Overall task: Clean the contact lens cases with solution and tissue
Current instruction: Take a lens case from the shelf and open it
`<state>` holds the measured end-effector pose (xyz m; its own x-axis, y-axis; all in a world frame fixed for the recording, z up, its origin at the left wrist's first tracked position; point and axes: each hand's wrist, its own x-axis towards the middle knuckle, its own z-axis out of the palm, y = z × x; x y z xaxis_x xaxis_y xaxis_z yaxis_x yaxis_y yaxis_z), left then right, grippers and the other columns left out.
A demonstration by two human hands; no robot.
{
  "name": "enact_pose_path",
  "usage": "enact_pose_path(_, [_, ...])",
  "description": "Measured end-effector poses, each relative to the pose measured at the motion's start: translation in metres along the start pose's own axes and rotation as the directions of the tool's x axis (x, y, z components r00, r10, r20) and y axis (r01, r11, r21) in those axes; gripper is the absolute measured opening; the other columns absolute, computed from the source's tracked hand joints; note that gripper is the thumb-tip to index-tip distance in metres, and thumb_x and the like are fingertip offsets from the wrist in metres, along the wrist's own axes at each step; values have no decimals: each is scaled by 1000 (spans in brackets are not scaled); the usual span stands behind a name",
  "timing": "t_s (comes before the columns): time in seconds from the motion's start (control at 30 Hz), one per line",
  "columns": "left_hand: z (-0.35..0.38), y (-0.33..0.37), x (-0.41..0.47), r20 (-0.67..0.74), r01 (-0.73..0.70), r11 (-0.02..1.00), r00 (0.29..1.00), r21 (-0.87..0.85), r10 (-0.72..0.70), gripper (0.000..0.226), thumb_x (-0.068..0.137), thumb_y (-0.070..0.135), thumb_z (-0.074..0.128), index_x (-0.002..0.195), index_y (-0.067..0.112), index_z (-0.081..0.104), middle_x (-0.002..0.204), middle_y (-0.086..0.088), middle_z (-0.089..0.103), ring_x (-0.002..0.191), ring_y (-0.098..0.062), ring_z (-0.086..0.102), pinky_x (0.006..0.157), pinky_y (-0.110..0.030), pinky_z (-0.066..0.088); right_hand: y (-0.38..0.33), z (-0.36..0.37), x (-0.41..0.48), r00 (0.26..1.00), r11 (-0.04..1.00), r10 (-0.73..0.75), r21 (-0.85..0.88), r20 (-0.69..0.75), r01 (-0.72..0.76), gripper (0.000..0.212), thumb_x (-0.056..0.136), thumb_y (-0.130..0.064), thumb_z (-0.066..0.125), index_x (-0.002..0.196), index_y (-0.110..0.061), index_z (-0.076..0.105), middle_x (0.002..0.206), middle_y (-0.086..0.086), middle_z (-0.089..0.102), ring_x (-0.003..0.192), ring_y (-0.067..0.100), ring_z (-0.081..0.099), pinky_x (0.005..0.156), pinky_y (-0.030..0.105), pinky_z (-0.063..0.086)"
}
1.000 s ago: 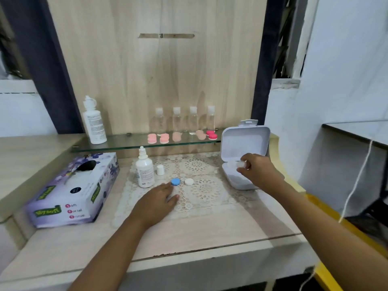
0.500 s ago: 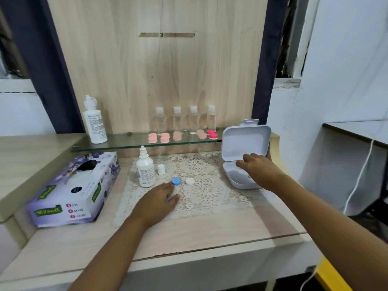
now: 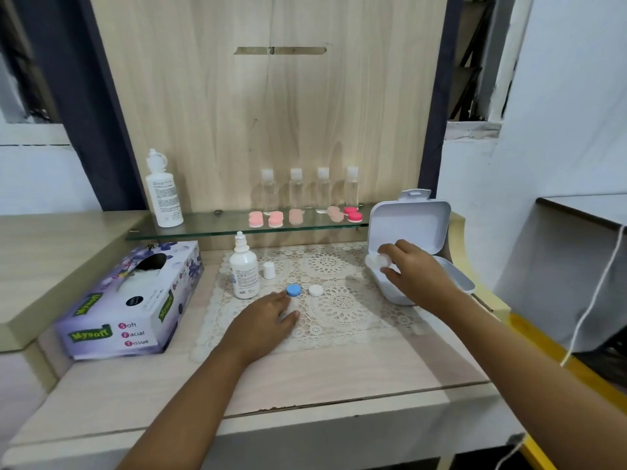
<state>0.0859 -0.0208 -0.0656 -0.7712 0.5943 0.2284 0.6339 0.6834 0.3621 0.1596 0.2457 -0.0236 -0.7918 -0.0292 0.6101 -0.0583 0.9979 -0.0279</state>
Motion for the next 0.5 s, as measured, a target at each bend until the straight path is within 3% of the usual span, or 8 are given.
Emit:
enact_pose_path(0.13, [1, -1, 0, -1, -1, 1000, 1000, -15, 1, 48, 97, 40, 40, 139, 17, 42, 150, 4, 34, 137, -10, 29, 105, -20, 24, -36, 10, -1, 994, 952, 109, 289, -7, -102, 30, 83, -19, 68, 109, -6, 61, 79, -7, 47, 67, 11, 51, 67, 26, 41])
enact_pose_path(0.23, [1, -2, 1, -2, -3, 1000, 1000, -15, 3, 49, 97, 41, 40, 140, 18, 41, 151, 5, 31, 138, -9, 26, 106, -19, 22, -59, 23, -1, 987, 906, 131, 394, 90, -157, 32, 83, -27, 67, 110, -10, 63, 83, -5, 51, 71, 8, 52, 69, 17, 37])
enact_pose_path(0.37, [0, -1, 1, -23, -16, 1000, 1000, -19, 16, 48, 96, 41, 43, 138, 17, 44, 150, 5, 33, 136, -9, 30, 103, -17, 24, -75, 44, -4, 965, 870, 151, 434, 217, -234, 29, 84, -32, 64, 107, -15, 65, 93, -2, 58, 85, 10, 54, 74, 18, 37])
enact_pose_path(0.5, [-1, -2, 2, -36, -33, 999, 999, -39, 31, 46, 95, 40, 46, 133, 15, 50, 147, 6, 37, 132, -9, 35, 99, -17, 28, -75, 55, -7, 963, 910, 110, 365, 245, -197, 31, 84, -40, 61, 106, -19, 66, 100, -1, 60, 98, 13, 53, 76, 18, 32])
